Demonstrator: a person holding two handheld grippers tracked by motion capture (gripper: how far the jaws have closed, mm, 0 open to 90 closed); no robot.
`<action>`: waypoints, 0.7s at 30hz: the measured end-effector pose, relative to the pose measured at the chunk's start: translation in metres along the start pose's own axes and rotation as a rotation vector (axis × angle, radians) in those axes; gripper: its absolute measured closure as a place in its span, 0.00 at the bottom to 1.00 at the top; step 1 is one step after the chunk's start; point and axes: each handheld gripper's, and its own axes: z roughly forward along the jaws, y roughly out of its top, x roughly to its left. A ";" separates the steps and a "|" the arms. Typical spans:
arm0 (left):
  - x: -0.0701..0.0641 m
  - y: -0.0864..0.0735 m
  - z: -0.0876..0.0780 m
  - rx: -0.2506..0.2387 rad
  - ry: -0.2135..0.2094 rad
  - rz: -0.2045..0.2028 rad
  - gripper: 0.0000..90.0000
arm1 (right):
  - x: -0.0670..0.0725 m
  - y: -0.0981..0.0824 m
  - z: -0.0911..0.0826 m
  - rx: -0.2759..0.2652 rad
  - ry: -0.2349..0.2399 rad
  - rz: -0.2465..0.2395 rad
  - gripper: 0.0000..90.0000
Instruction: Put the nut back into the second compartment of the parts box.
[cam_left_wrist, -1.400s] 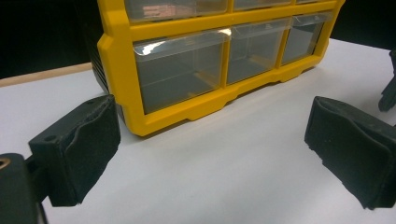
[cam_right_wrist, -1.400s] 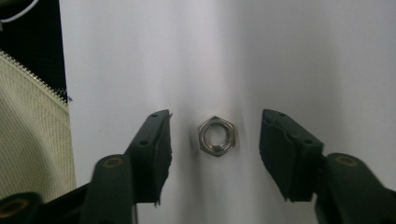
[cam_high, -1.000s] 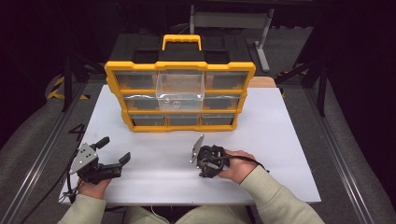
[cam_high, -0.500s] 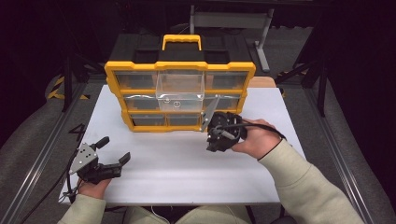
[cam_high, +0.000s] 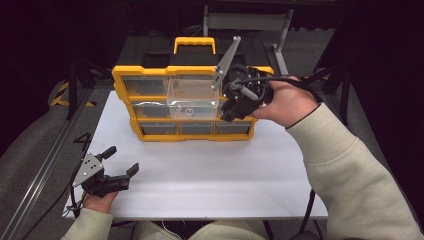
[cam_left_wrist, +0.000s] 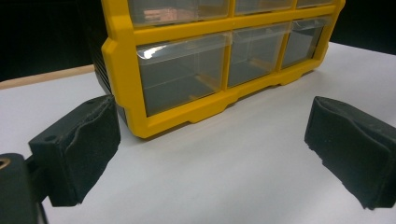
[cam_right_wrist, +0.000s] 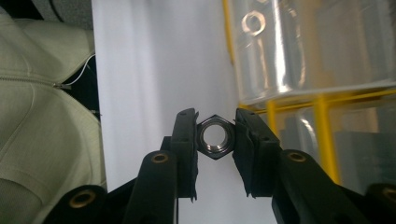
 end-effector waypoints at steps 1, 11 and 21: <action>0.000 0.000 0.000 0.002 -0.001 -0.001 0.05 | -0.002 0.004 -0.004 -0.004 -0.007 0.006 0.78; 0.001 0.000 -0.001 -0.005 -0.002 -0.005 0.05 | -0.035 0.031 -0.017 -0.027 -0.023 0.021 0.78; 0.001 0.000 -0.001 -0.002 -0.003 -0.004 0.05 | -0.058 0.046 -0.009 -0.029 -0.026 0.032 0.78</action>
